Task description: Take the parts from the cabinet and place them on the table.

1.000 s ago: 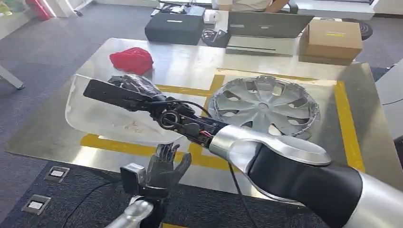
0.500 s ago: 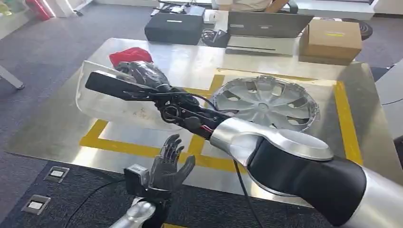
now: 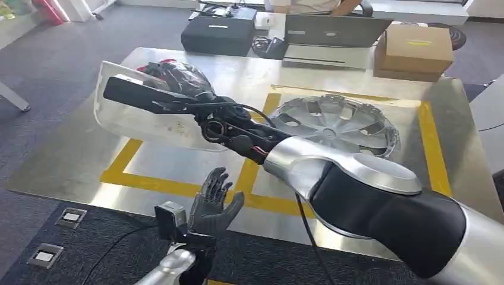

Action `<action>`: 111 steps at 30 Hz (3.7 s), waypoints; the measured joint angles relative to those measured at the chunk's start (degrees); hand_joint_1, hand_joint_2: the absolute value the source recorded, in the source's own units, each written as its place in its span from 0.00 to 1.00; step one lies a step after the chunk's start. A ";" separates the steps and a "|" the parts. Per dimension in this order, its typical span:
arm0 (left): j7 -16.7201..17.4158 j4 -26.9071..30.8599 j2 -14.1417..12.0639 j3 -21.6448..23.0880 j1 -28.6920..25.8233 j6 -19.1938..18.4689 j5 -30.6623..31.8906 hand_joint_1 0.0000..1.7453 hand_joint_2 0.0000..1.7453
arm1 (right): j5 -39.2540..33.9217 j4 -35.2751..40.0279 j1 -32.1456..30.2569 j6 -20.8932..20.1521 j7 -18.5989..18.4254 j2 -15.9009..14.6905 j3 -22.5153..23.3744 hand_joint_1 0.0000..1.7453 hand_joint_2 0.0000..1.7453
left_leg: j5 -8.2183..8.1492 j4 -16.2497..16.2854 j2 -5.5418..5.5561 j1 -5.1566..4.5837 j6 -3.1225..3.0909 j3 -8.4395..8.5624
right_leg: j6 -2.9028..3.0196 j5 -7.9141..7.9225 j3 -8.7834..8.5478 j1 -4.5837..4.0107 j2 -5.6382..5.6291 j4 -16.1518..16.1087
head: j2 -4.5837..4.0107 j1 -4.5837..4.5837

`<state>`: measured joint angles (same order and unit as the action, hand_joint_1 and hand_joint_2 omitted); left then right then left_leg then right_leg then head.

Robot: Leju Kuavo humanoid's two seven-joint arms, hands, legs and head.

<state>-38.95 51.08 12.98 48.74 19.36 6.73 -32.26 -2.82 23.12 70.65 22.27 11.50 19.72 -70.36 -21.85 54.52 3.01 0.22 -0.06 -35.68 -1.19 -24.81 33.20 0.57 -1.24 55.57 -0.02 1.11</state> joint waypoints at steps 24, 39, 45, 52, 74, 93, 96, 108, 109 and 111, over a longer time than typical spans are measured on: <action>0.00 -0.02 -0.04 -0.02 -0.31 -2.93 5.25 0.00 0.00 | 1.83 -0.33 -0.48 -1.03 0.50 0.09 -0.15 0.00 0.00 | 0.00 0.00 0.01 0.00 0.01 0.00 | 0.00 0.00 -0.02 0.00 0.01 0.00 | 0.00 0.00; 0.00 -0.02 -0.07 -0.02 -0.52 -3.04 5.68 0.00 0.00 | 2.64 -0.76 -1.97 -1.18 0.44 0.09 0.30 0.00 0.00 | -0.01 0.00 0.01 0.00 0.01 0.00 | 0.00 0.00 -0.02 0.00 0.01 0.00 | 0.00 0.00; 0.00 -0.04 -0.22 -0.02 -0.59 -1.53 3.41 0.00 0.00 | -1.06 -0.76 -3.23 -1.14 3.65 -0.13 2.36 0.00 0.00 | -0.01 0.00 0.01 0.00 0.01 0.01 | 0.00 0.00 -0.01 0.00 0.01 -0.01 | 0.00 0.00; 0.00 -0.04 -0.70 -0.02 -1.06 0.00 2.21 0.00 0.00 | -5.53 0.00 -5.28 -1.90 6.95 -1.25 6.47 0.00 0.00 | -0.01 0.01 0.00 0.00 0.01 0.01 | 0.00 0.00 -0.02 0.00 0.01 -0.01 | 0.00 -0.02; 0.02 3.02 -6.49 -0.02 -3.14 9.02 -1.77 0.00 0.00 | -10.45 37.16 -19.77 1.38 5.33 -17.56 16.63 0.00 0.00 | -0.03 0.01 0.01 -0.01 0.01 0.08 | 0.00 0.00 -0.06 0.02 0.02 -0.03 | 0.00 0.00; 0.26 10.12 -10.23 -0.72 -5.21 13.77 1.36 0.00 0.00 | -2.32 62.08 -29.11 4.61 1.18 -28.28 25.01 0.00 0.00 | -0.06 0.01 0.00 -0.01 -0.03 0.11 | -0.02 -0.02 -0.11 0.02 0.02 -0.04 | 0.00 -0.02; 0.33 11.50 -10.62 -1.60 -5.79 13.86 1.77 0.00 0.00 | -1.27 65.45 -31.05 5.90 0.35 -29.77 26.43 0.00 0.00 | -0.06 0.02 0.02 -0.01 -0.03 0.11 | -0.02 -0.02 -0.12 0.01 0.06 -0.04 | 0.00 -0.02; 2.25 17.11 -12.50 -3.37 -6.80 16.04 4.55 0.00 0.00 | 1.81 77.13 -41.25 7.91 -0.57 -33.40 31.82 0.00 0.00 | -0.13 0.00 0.01 -0.02 -0.08 0.12 | -0.05 -0.05 -0.15 0.01 0.05 -0.05 | 0.00 0.00; 2.25 17.42 -12.57 -3.43 -6.89 16.15 4.70 0.00 0.00 | 1.86 77.79 -42.03 7.89 -0.57 -33.44 32.11 0.00 0.00 | -0.13 0.00 0.02 -0.02 -0.08 0.11 | -0.05 -0.05 -0.15 0.01 0.06 -0.05 | 0.00 0.02; 2.25 18.06 -12.74 -3.61 -7.08 16.48 4.83 0.00 0.00 | 1.88 78.80 -43.11 7.67 -0.50 -33.46 32.28 0.00 0.00 | -0.13 -0.01 0.01 -0.02 -0.08 0.11 | -0.05 -0.05 -0.15 0.01 0.05 -0.05 | 0.00 0.00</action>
<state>-36.70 69.13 0.24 45.13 12.28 23.21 -27.43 -0.94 101.92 27.54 29.94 10.99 -13.75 -38.07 -21.98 54.51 3.02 0.20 -0.15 -35.57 -1.24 -24.86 33.05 0.58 -1.18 55.53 -0.02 1.11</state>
